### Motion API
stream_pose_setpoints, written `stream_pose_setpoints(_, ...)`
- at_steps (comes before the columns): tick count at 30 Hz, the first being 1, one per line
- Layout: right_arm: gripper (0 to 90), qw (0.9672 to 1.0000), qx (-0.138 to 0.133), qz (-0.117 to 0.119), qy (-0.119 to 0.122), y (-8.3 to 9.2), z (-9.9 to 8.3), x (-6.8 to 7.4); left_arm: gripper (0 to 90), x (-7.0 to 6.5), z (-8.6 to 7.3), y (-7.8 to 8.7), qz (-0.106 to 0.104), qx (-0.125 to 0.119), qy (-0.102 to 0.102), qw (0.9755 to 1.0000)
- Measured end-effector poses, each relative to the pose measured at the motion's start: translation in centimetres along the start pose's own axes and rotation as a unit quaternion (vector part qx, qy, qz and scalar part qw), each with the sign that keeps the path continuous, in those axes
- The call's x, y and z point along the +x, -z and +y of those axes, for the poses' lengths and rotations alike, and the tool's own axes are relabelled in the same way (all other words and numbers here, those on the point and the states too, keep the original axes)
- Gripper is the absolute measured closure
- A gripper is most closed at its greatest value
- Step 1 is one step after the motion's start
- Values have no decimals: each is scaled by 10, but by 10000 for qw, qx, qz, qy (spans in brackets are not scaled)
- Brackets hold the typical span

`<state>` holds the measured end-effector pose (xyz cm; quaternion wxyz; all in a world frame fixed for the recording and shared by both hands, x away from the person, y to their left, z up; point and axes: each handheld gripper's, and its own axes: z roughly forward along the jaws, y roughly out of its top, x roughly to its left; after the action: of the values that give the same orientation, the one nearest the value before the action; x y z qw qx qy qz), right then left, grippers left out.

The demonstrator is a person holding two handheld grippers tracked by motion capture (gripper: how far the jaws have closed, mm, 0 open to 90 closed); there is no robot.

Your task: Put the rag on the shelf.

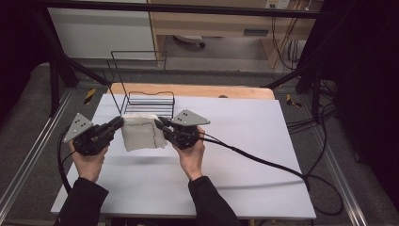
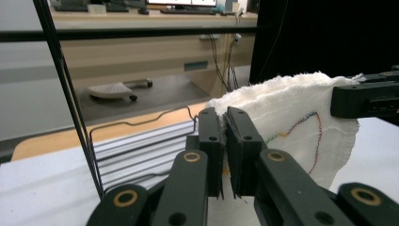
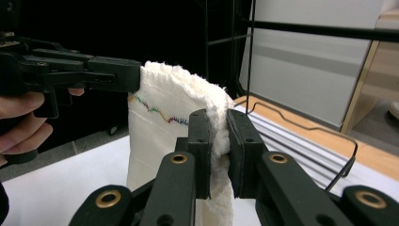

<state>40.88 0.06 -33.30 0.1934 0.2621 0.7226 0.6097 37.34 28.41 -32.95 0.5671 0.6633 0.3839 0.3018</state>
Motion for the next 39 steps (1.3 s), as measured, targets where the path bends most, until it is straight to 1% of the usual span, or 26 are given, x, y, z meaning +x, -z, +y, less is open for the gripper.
stream_pose_setpoints(5,810,9998,-159,-44,109,2,11,1,852,-1,8,2,38,-154,-43,9999)
stream_pose_setpoints(7,811,9997,-201,-55,123,1,14,2,852,0,10,2,50,-199,-21,9998)
stream_pose_setpoints(11,811,9995,-291,-49,134,1,19,1,853,0,16,3,93,-309,-39,9995)
stream_pose_setpoints(14,811,9991,-373,-67,162,0,22,0,853,1,20,2,111,-442,-32,9990)
stream_pose_setpoints(16,811,9989,-424,-77,203,0,26,0,853,3,23,2,115,-487,-41,9987)
stream_pose_setpoints(20,811,9982,-510,-115,301,-1,35,1,853,5,28,2,113,-633,28,9979)
stream_pose_setpoints(23,811,9978,-561,-137,321,-2,41,1,854,6,33,2,121,-734,33,9972)
stream_pose_setpoints(26,811,9970,-626,-194,406,-2,47,1,854,8,40,0,128,-817,24,9966)
stream_pose_setpoints(33,811,9957,-785,-281,415,-3,60,-3,854,9,56,-3,169,-960,-51,9952)
stream_pose_setpoints(39,811,9941,-943,-344,412,-5,68,-5,854,10,67,-7,210,-1086,-71,9938)
